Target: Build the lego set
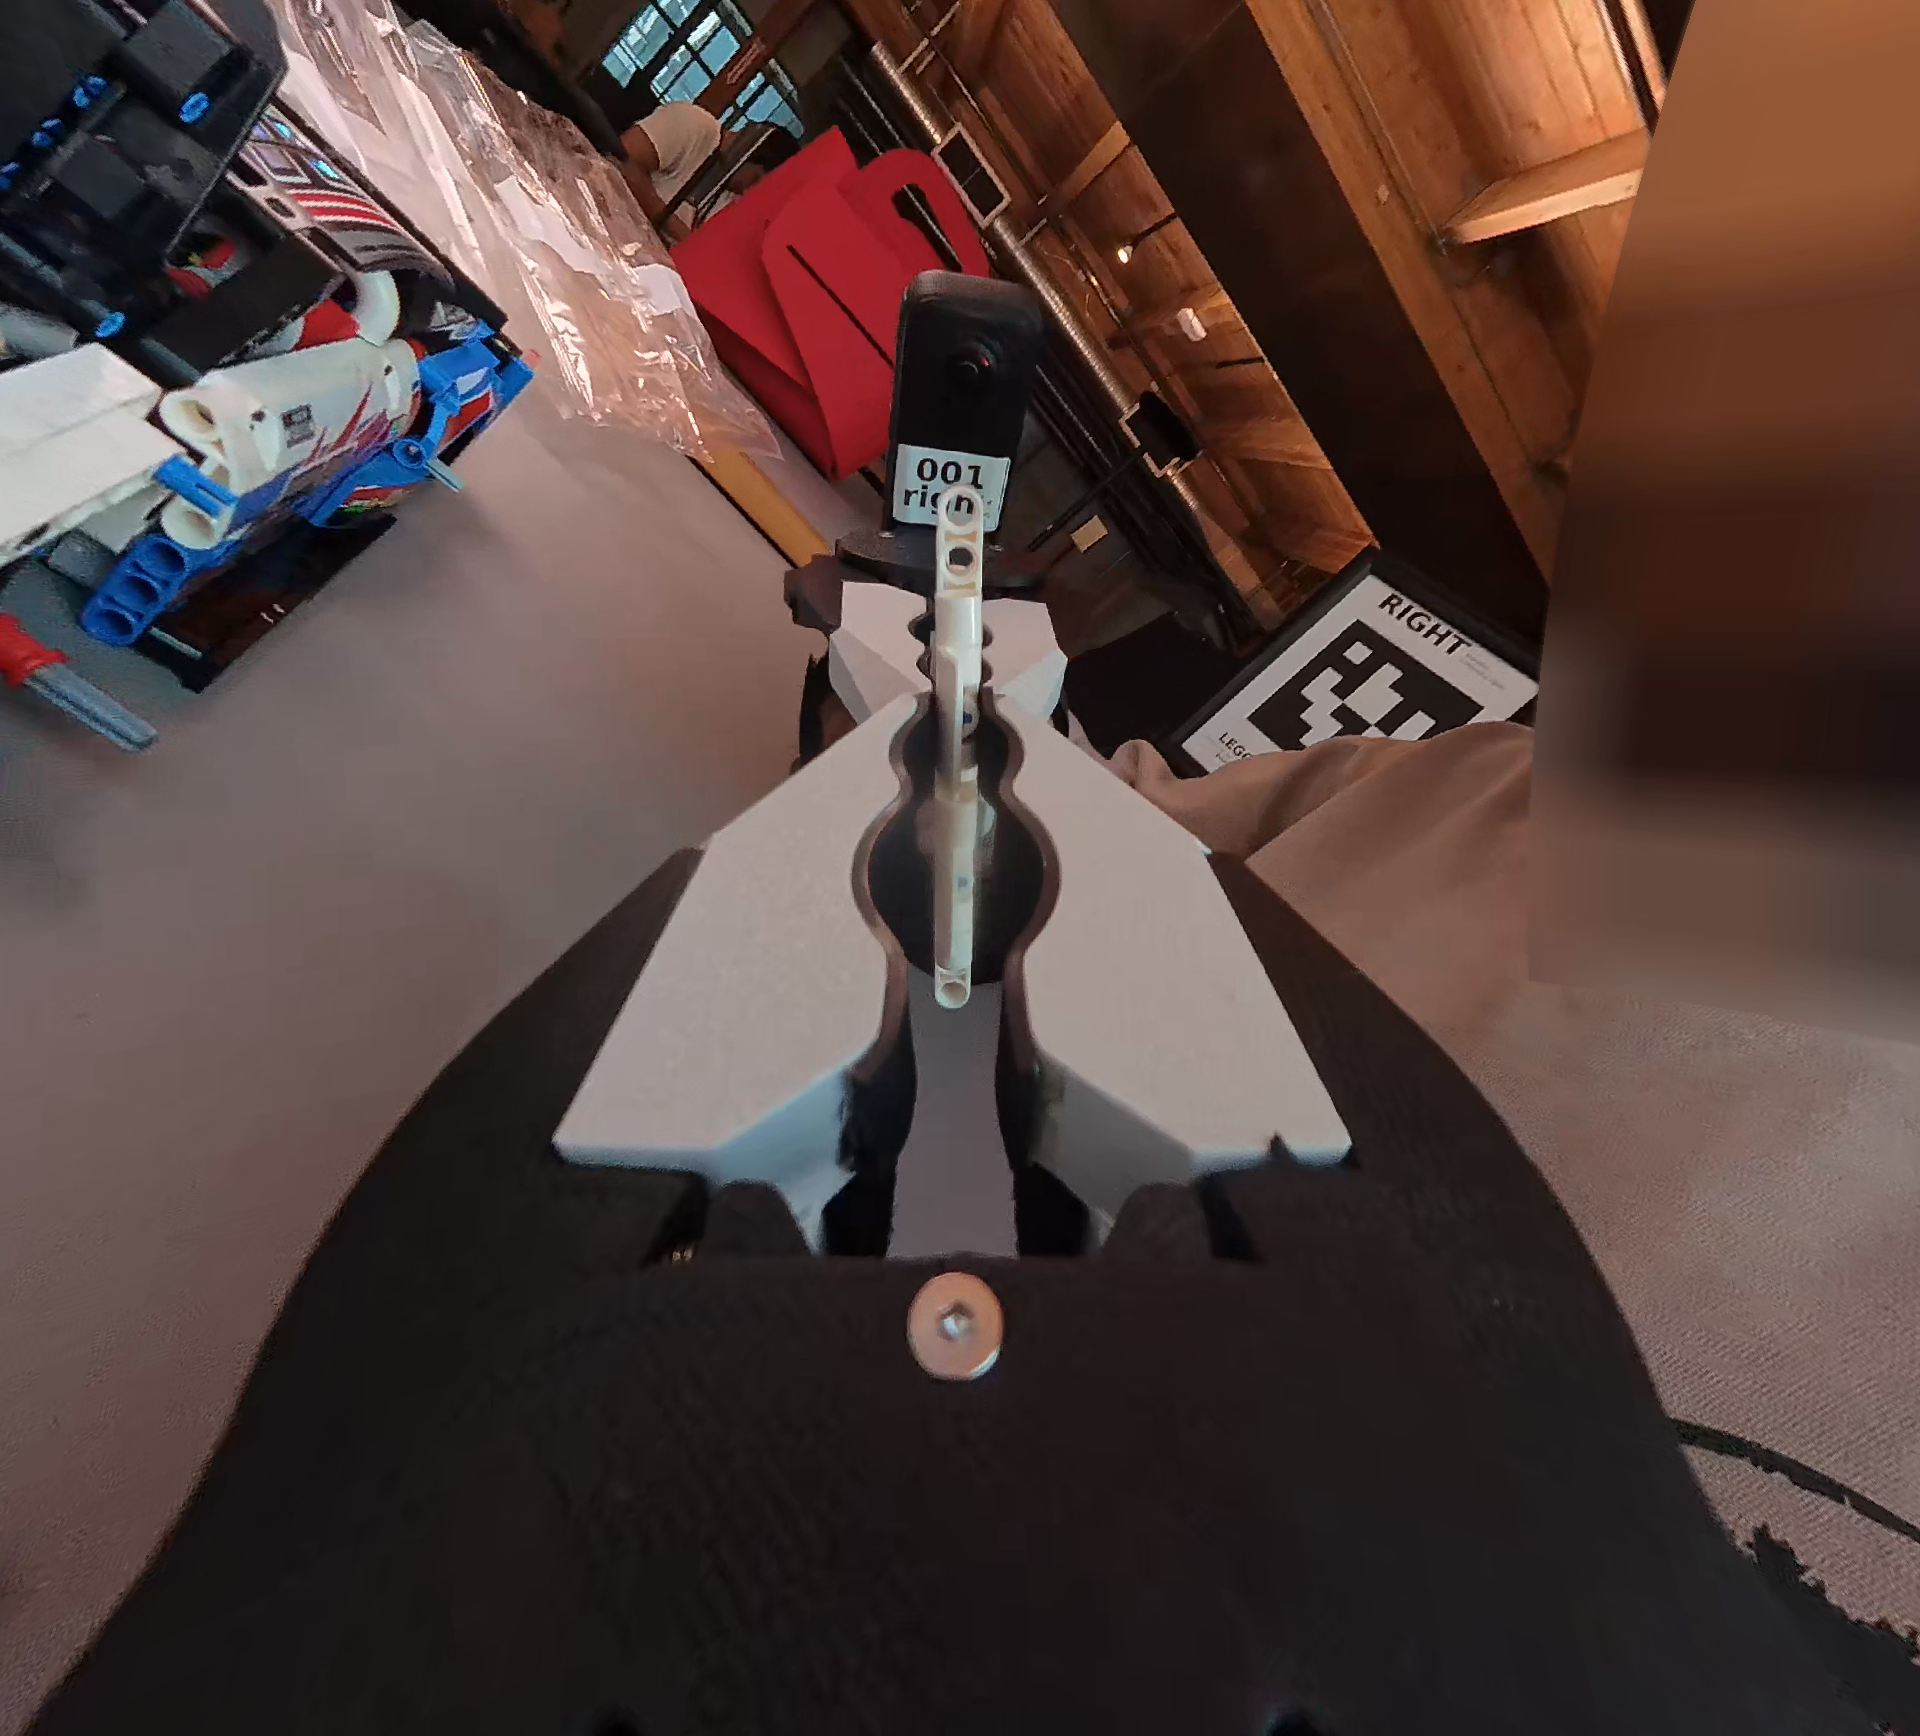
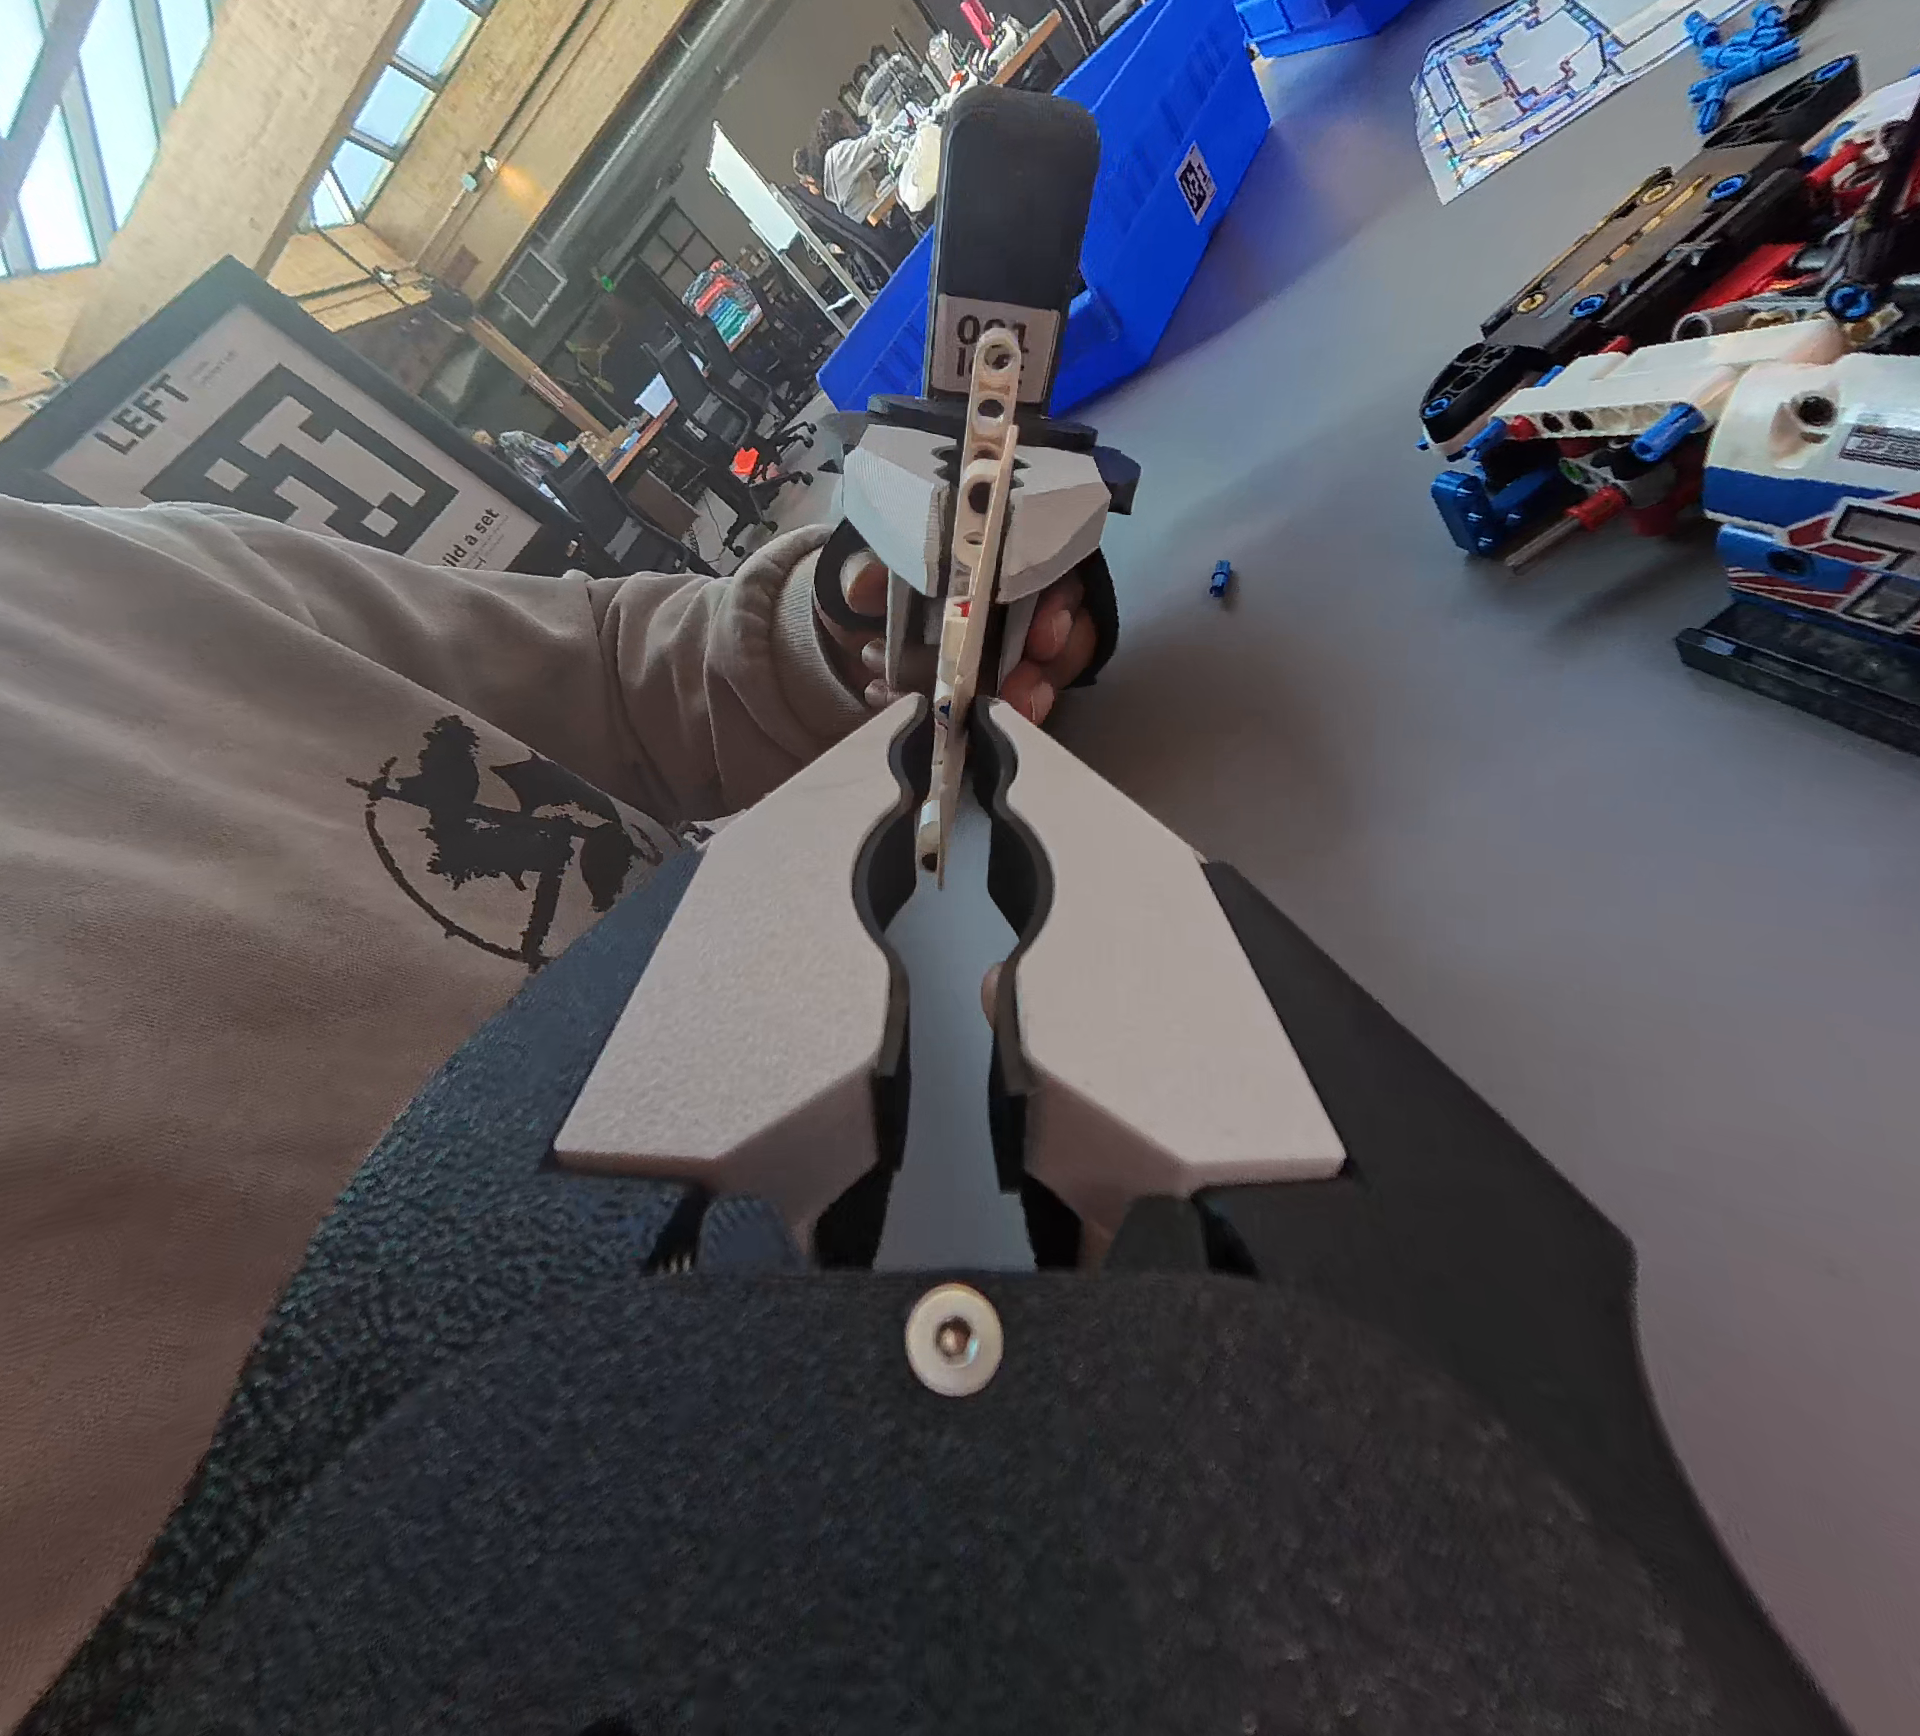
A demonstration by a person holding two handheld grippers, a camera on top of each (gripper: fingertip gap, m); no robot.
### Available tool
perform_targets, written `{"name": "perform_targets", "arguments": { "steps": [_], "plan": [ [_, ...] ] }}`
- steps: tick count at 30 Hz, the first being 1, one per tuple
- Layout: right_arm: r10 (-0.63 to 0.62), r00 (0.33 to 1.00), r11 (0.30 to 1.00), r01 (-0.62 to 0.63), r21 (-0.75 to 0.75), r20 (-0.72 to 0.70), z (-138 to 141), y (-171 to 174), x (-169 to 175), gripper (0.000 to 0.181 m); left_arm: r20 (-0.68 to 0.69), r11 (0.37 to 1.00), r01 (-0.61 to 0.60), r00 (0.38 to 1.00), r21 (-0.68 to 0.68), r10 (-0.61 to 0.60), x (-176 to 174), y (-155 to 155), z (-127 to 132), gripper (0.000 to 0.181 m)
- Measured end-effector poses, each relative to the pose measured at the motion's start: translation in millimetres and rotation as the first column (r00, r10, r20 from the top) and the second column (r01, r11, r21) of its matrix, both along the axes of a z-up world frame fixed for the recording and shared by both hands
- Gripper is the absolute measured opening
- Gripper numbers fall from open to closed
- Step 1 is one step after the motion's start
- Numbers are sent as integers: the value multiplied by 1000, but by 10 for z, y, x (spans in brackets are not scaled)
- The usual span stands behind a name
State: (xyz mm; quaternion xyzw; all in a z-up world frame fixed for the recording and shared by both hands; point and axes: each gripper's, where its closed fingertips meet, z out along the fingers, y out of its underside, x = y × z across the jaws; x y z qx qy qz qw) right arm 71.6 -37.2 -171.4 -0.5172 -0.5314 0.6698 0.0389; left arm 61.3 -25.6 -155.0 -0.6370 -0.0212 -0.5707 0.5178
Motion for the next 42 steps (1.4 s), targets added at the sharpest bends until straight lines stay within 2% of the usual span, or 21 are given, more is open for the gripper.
{"name": "perform_targets", "arguments": {
  "steps": [12, 26, 42],
  "plan": [
    [7, 1000, 999, -6, 37, -14, -16, -21, -5, 5, -34, 1000, 20, 999, -11, -20, 57, -15, -43, 5],
    [10, 1000, 998, -9, -55, 7, 21, 28, 0, 4, -45, 999, 41, 998, -9, -41, 86, -21, -56, 5],
    [-21, 1000, 998, 21, -58, 13, 3, 43, -29, 4, -45, 1000, 10, 999, -19, -11, 64, 8, -77, 5]
  ]
}}
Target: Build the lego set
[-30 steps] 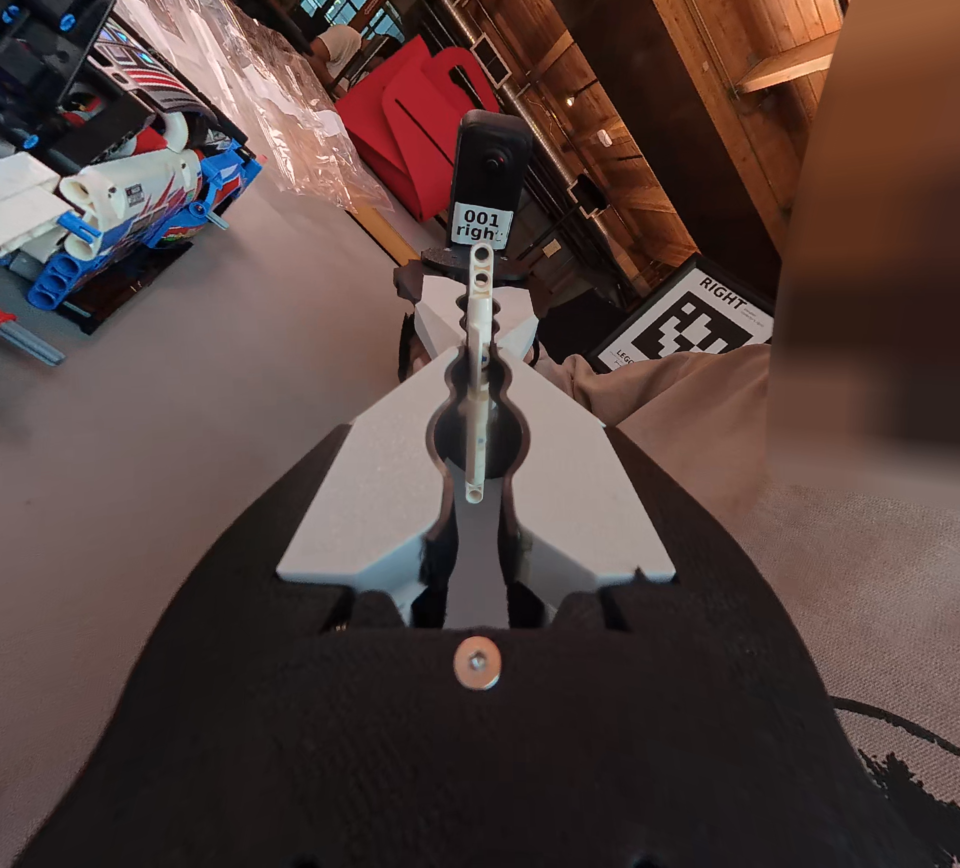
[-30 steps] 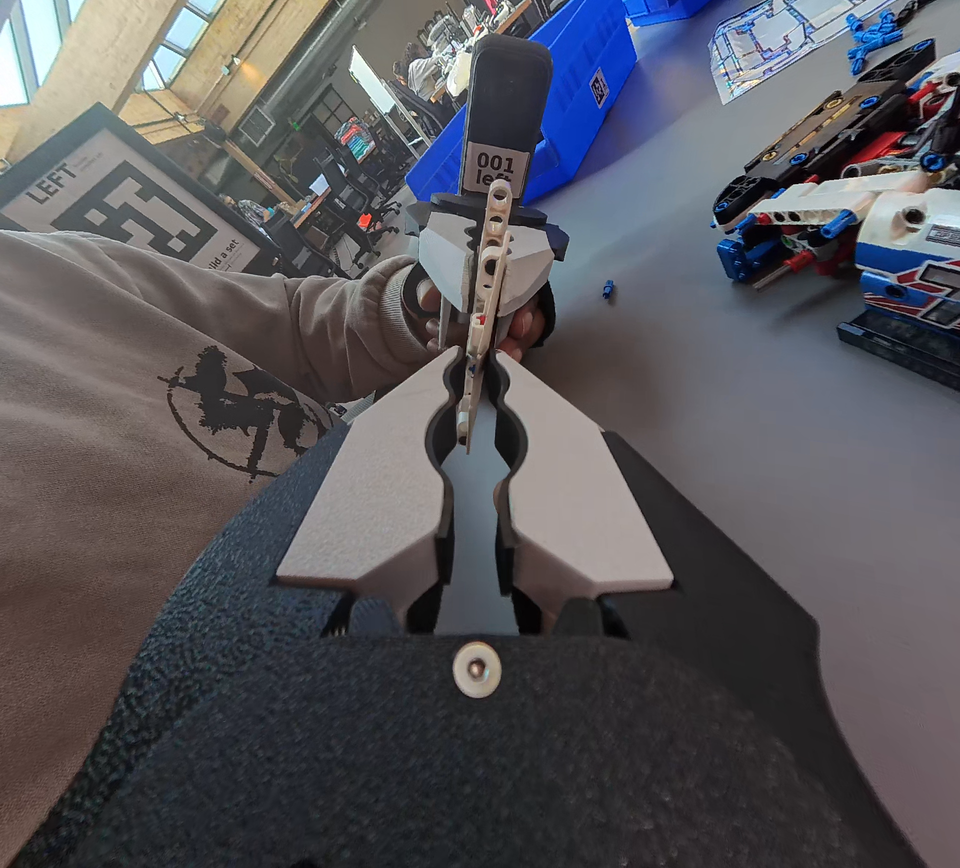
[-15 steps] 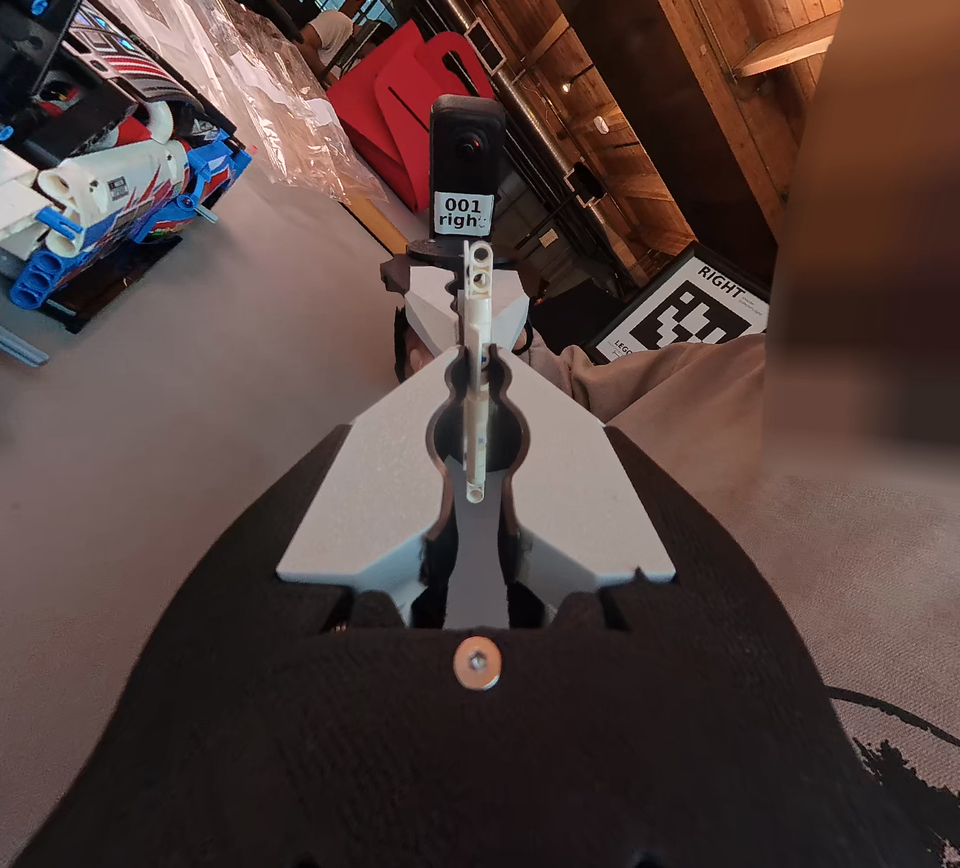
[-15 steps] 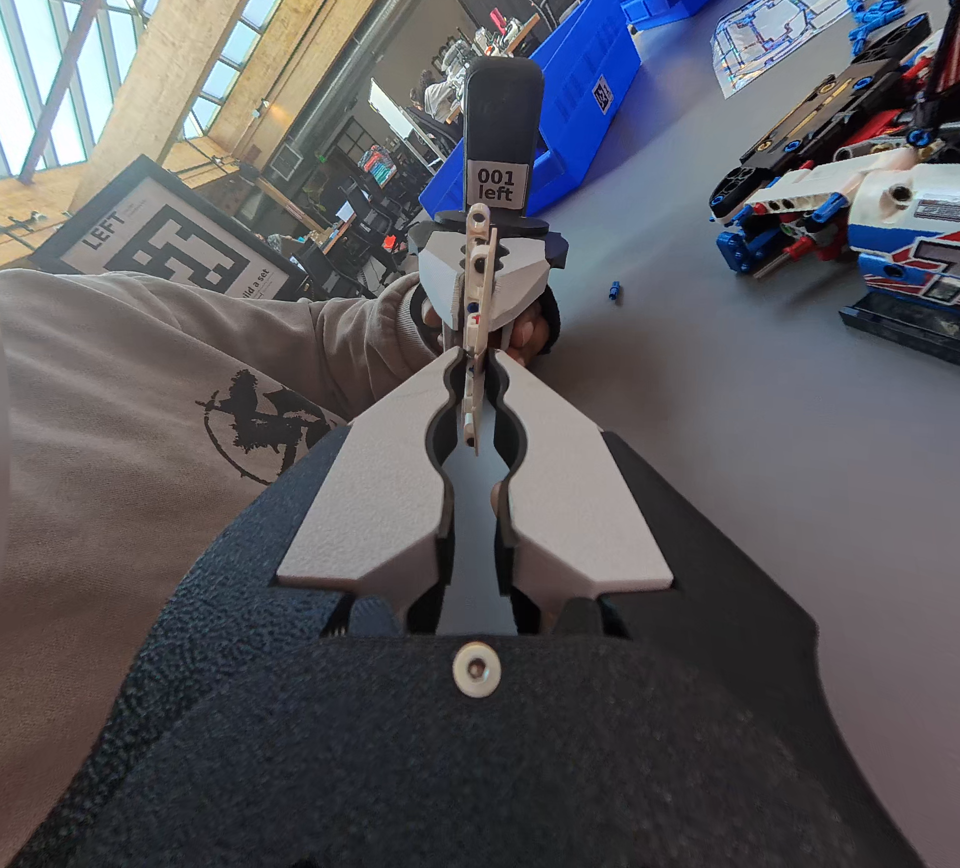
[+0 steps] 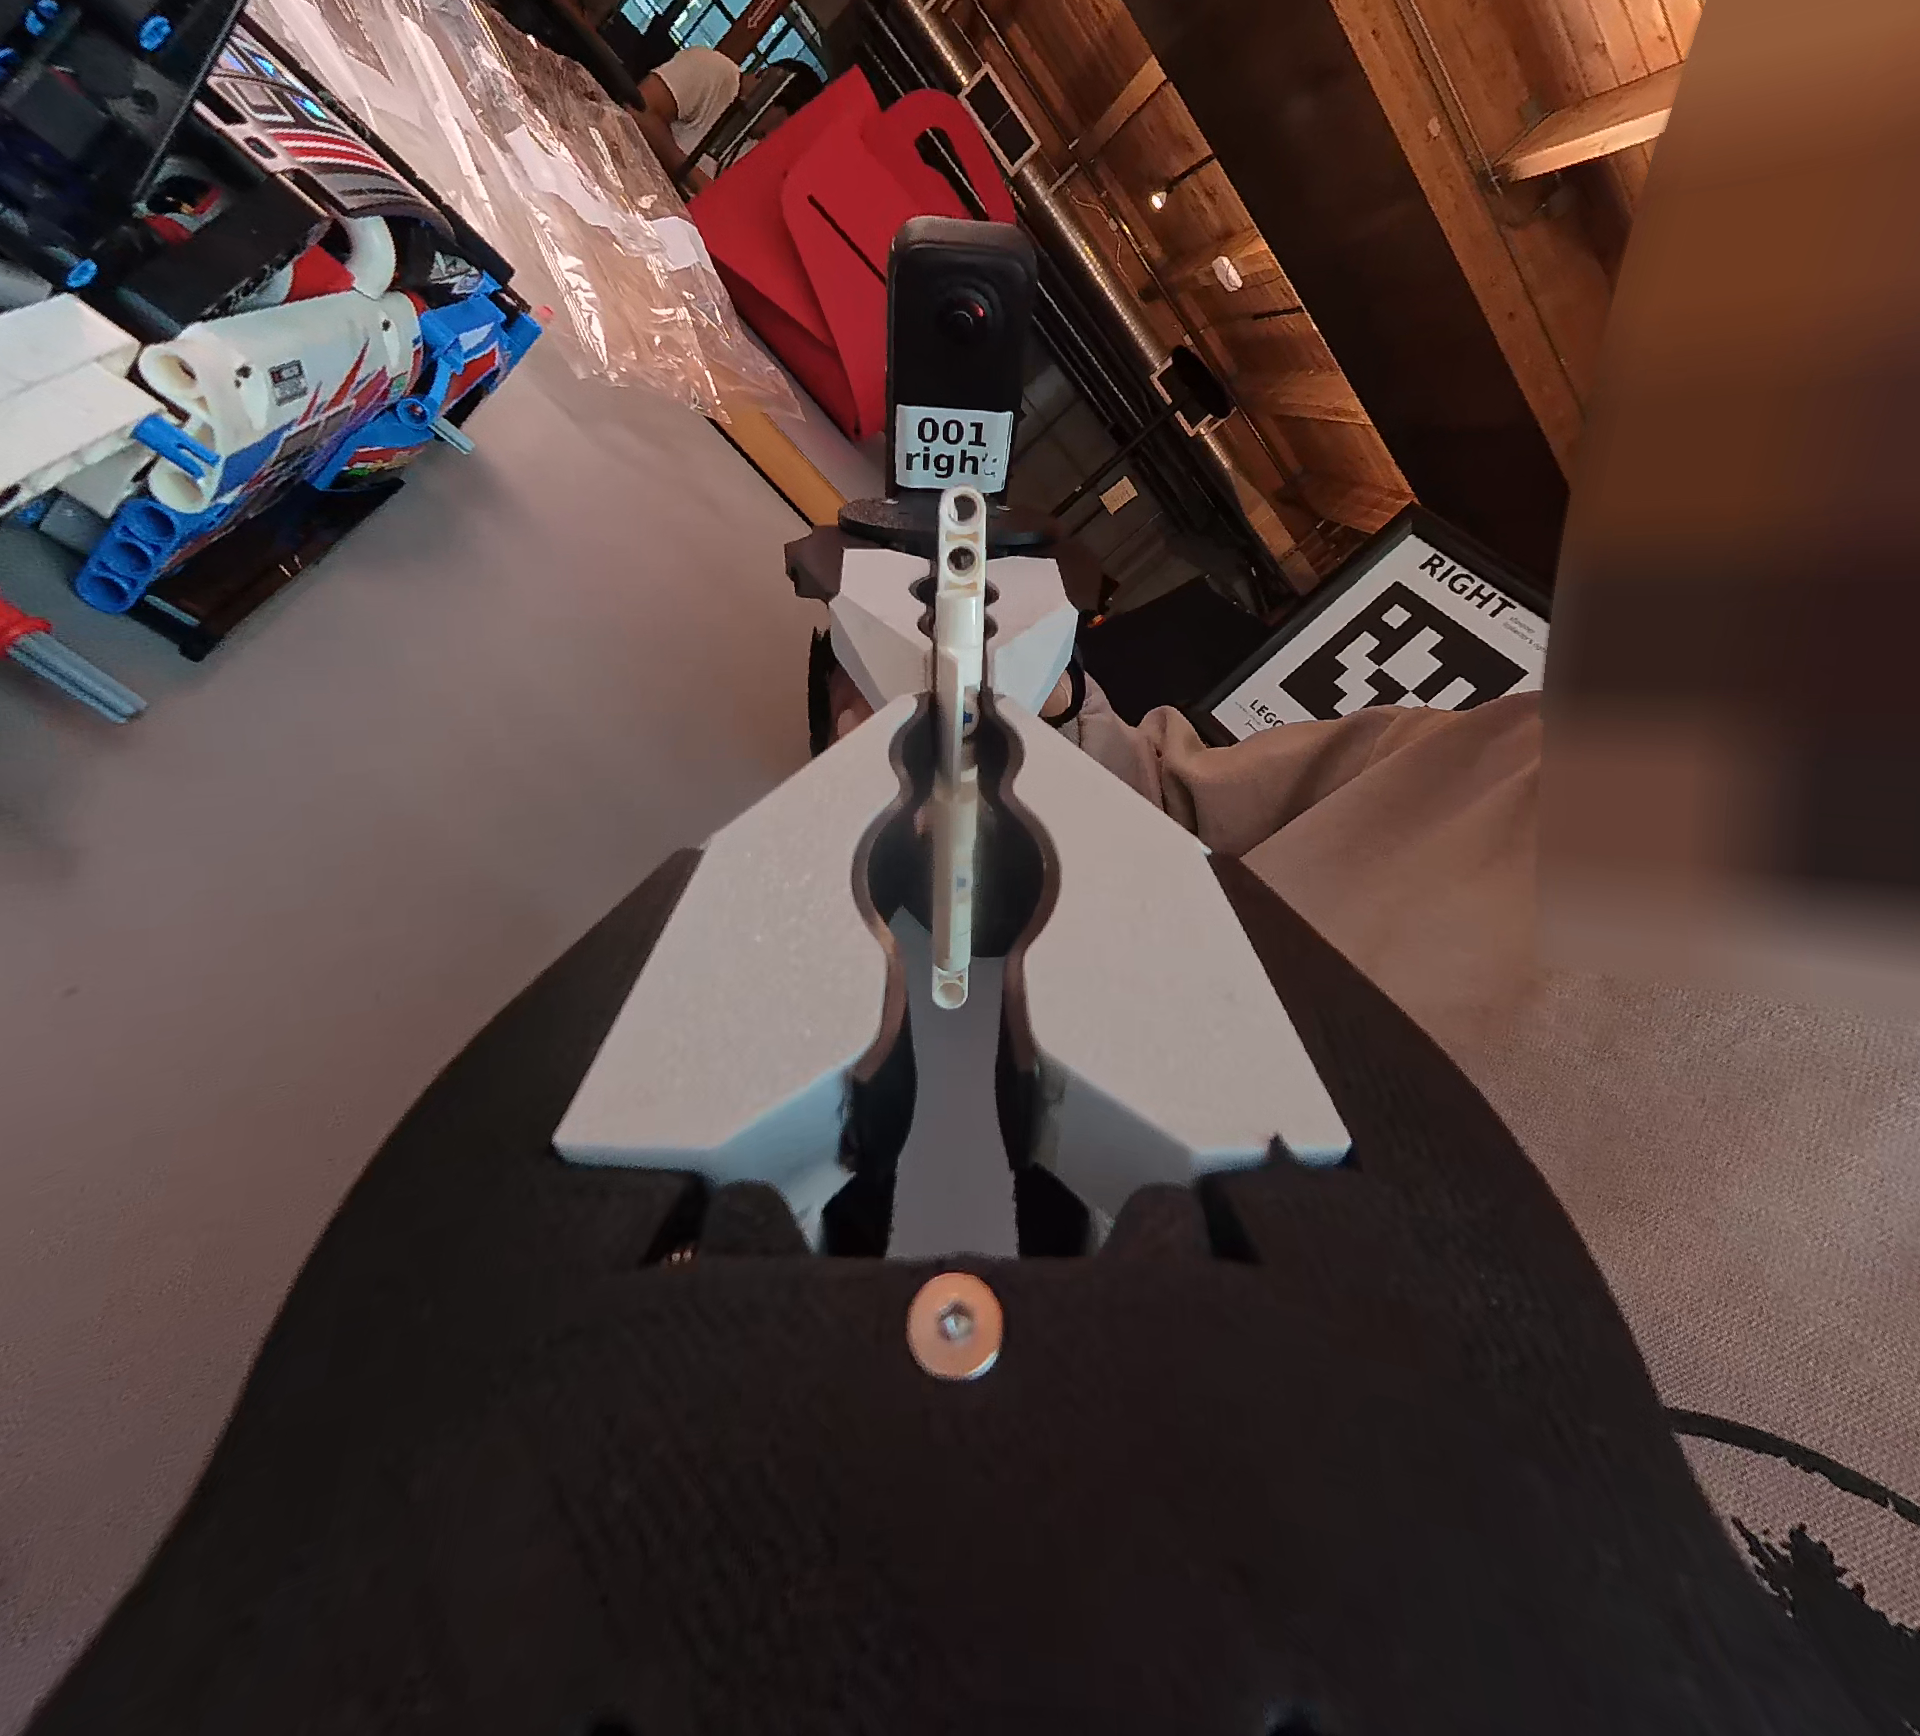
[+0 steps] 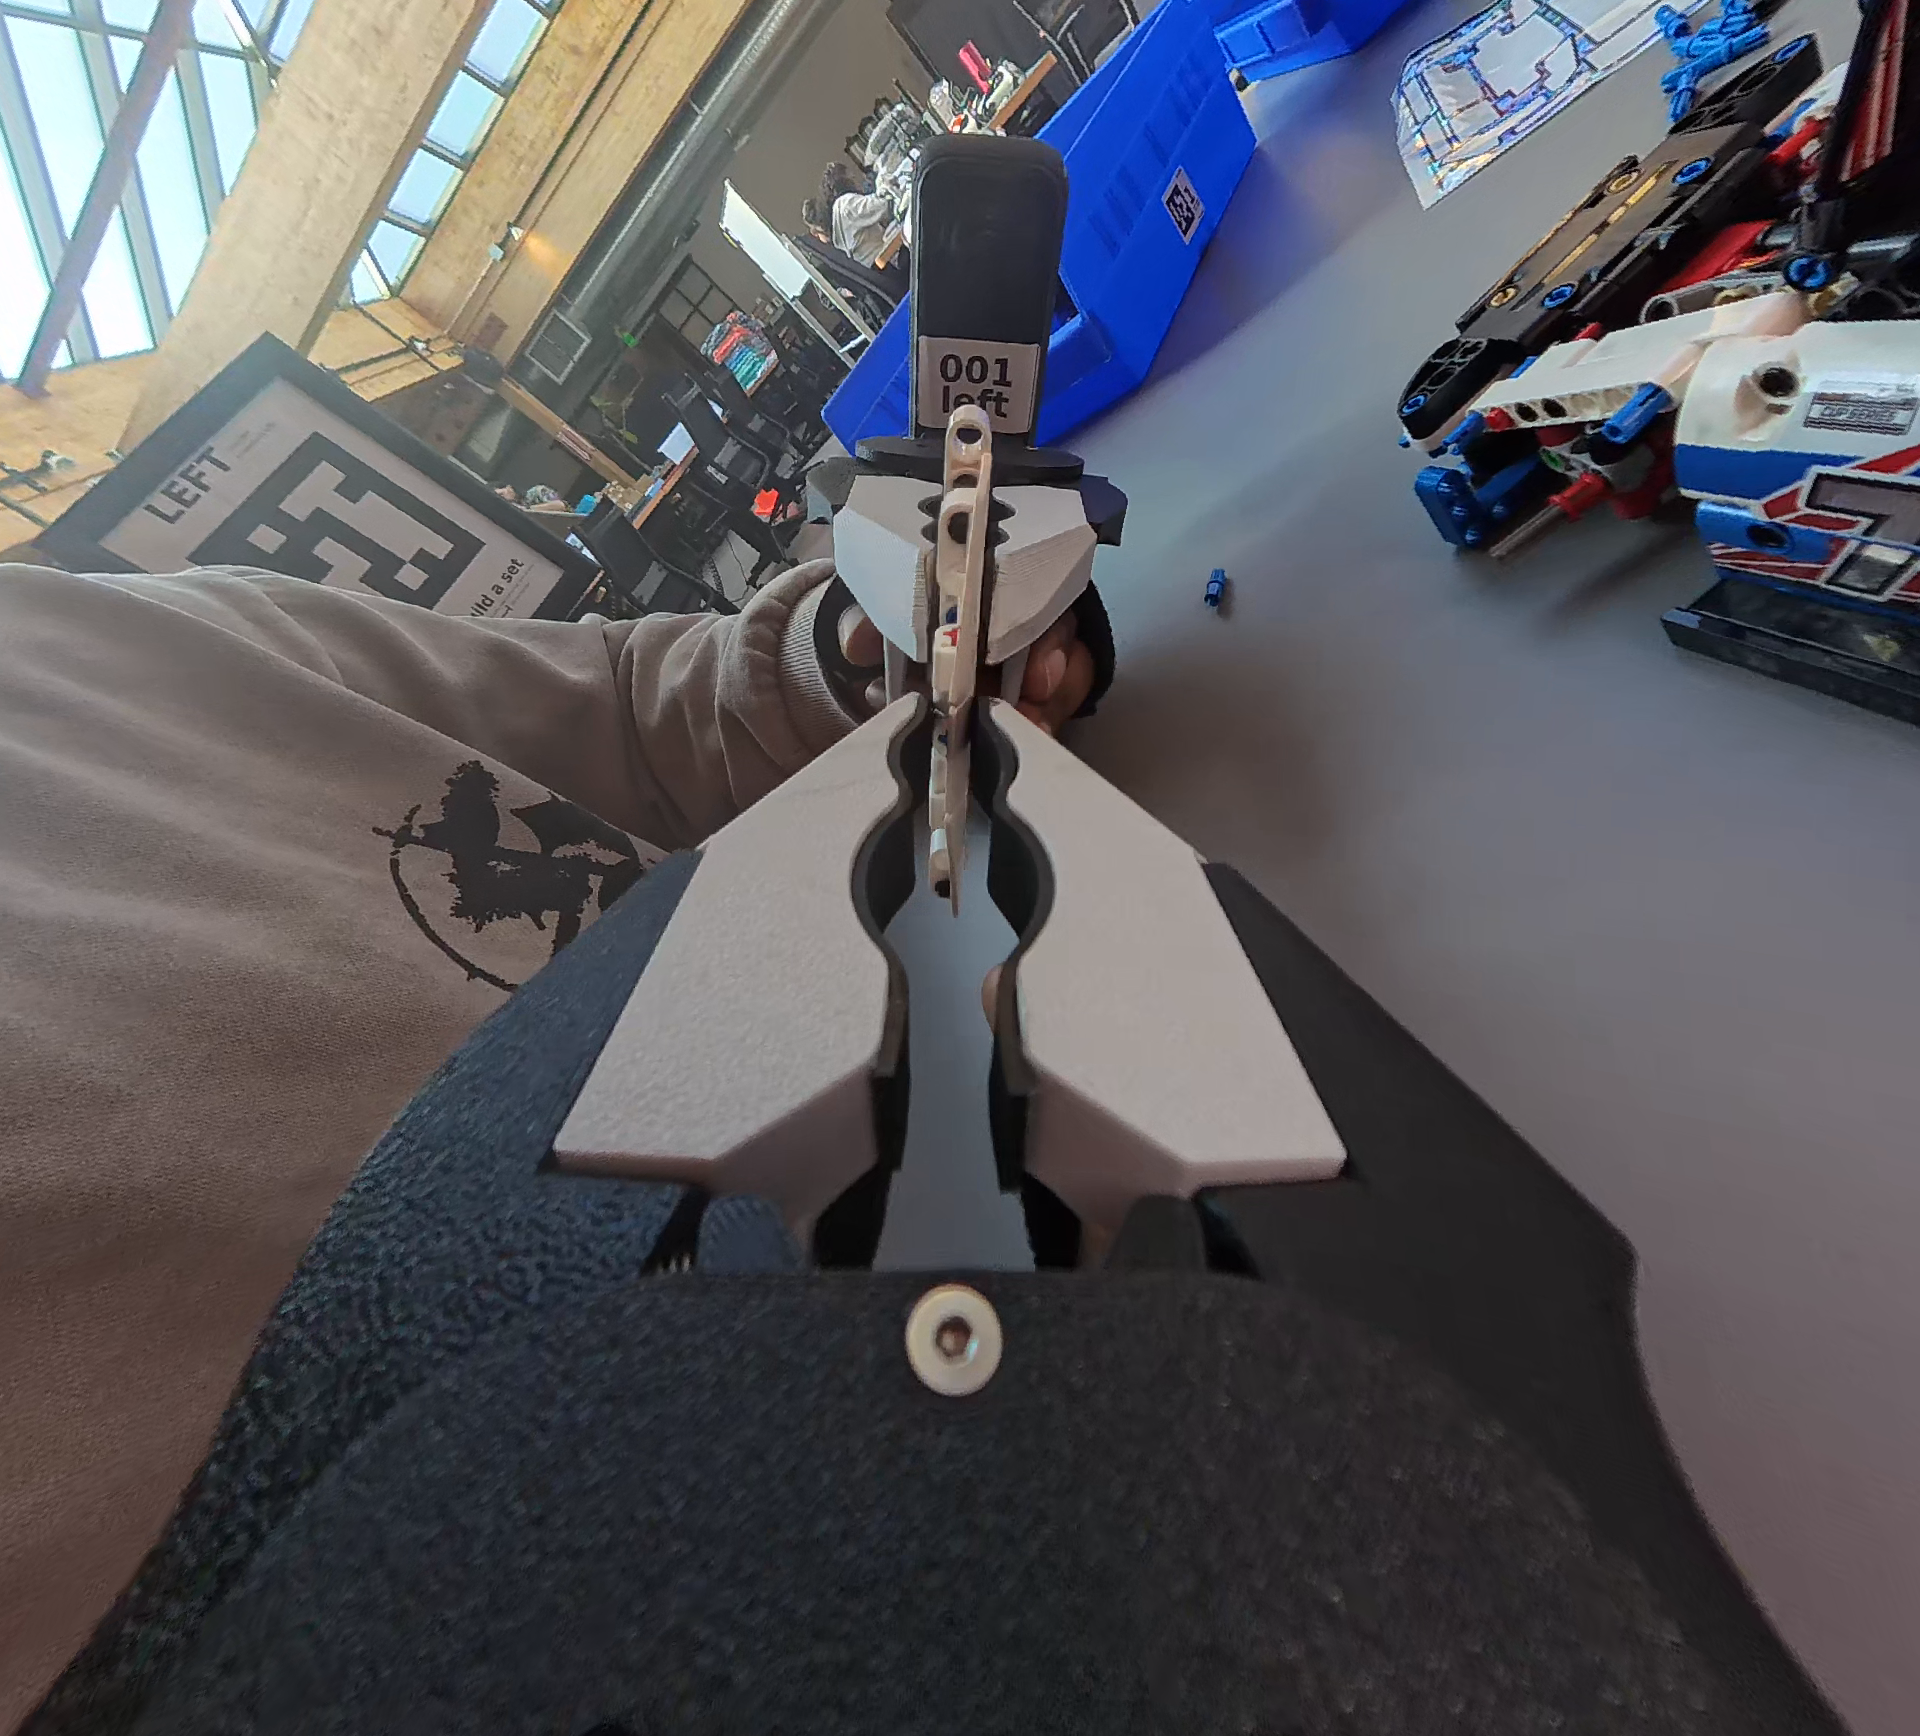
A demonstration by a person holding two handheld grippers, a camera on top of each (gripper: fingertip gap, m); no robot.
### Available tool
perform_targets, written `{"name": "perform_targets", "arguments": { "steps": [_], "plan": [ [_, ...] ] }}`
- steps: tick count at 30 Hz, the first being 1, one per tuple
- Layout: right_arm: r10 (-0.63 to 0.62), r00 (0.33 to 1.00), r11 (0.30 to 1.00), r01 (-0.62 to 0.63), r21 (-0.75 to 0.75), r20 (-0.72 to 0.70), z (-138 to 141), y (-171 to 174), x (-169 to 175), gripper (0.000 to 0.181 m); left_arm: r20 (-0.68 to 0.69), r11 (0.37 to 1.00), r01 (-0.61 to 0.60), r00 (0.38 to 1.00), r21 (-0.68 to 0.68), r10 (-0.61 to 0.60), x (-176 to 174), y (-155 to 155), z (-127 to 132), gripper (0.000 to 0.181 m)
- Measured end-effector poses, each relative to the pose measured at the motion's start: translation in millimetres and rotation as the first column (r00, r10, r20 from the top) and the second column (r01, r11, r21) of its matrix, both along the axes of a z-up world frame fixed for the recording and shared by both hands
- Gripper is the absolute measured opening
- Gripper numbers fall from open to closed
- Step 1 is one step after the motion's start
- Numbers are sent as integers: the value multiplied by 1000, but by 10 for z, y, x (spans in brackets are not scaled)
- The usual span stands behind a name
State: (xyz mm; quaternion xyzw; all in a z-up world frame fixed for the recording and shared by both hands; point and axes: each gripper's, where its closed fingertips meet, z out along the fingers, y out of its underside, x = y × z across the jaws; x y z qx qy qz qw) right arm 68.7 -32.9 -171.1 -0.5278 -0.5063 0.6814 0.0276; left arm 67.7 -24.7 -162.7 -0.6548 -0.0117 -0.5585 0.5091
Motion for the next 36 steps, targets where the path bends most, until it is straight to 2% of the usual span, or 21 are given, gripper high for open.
{"name": "perform_targets", "arguments": {
  "steps": [22, 32, 36],
  "plan": [
    [1, 1000, 1000, -1, 4, 20, -43, -16, -6, 4, -42, 1000, -17, 999, -5, 17, 11, 2, -34, 5],
    [52, 998, 994, -55, 95, 42, -140, -115, 31, 4, -224, 1000, 21, 974, -9, -22, 86, -81, -136, 5],
    [79, 996, 990, -83, 110, 42, -149, -153, 51, 4, -233, 999, 42, 972, -15, -44, 112, -118, -140, 5]
  ]
}}
